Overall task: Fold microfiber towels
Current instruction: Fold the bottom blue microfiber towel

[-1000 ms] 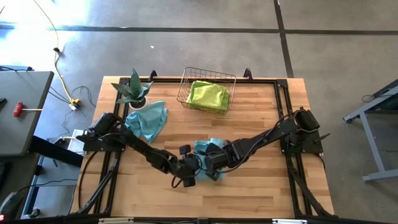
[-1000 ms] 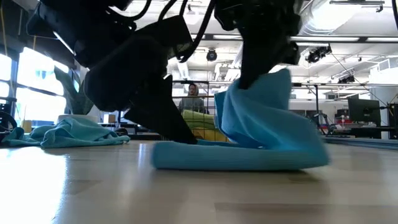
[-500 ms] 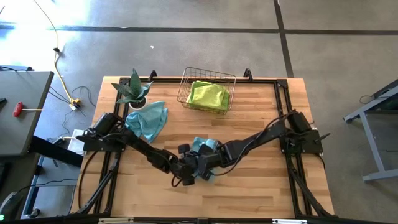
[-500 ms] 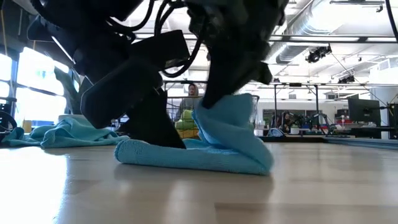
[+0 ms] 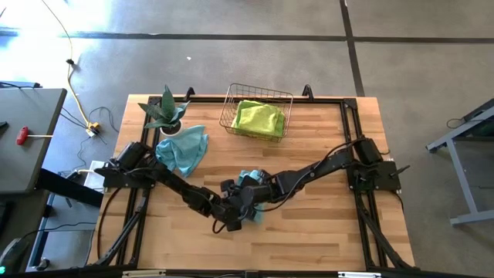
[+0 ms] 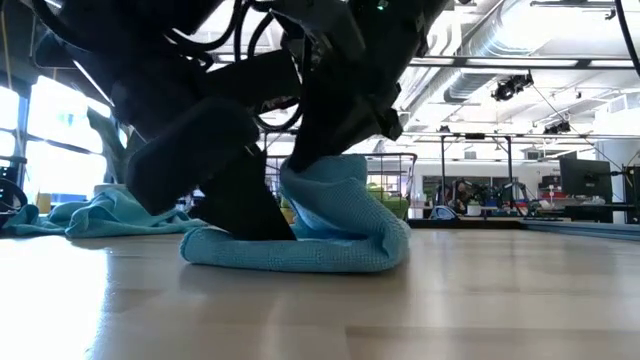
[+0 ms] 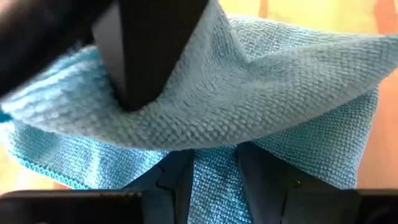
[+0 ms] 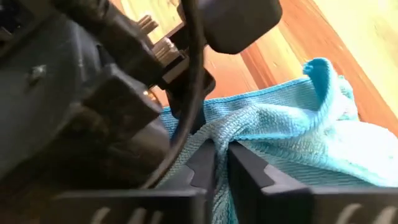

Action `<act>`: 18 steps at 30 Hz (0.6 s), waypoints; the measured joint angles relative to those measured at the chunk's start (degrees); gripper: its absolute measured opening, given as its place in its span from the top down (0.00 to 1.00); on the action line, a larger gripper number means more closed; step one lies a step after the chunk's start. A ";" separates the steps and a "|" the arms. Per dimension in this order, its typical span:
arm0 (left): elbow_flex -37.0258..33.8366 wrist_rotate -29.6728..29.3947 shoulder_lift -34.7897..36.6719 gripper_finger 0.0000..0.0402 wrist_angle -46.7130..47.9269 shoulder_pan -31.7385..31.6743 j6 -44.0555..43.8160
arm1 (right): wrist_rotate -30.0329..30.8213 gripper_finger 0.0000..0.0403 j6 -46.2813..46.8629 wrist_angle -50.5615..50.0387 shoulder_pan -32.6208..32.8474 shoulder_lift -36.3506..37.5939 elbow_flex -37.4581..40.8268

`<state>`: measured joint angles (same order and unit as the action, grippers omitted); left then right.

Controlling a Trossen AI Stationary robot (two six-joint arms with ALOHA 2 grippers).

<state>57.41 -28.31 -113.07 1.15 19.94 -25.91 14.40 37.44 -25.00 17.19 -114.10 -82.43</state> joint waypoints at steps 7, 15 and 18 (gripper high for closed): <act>-0.07 2.04 0.82 0.71 0.44 1.89 -0.34 | -0.51 0.68 -4.18 1.71 0.02 0.00 0.00; -0.13 5.83 4.50 0.71 1.80 4.40 -2.01 | -0.71 0.56 -9.51 -0.02 0.82 4.34 0.00; -0.15 5.75 6.60 0.71 3.06 5.60 -2.02 | -0.96 0.56 -8.54 -6.27 2.62 6.21 -0.11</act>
<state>57.25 -22.56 -106.47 4.21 25.55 -27.92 13.44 28.90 -31.27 19.81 -107.89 -82.54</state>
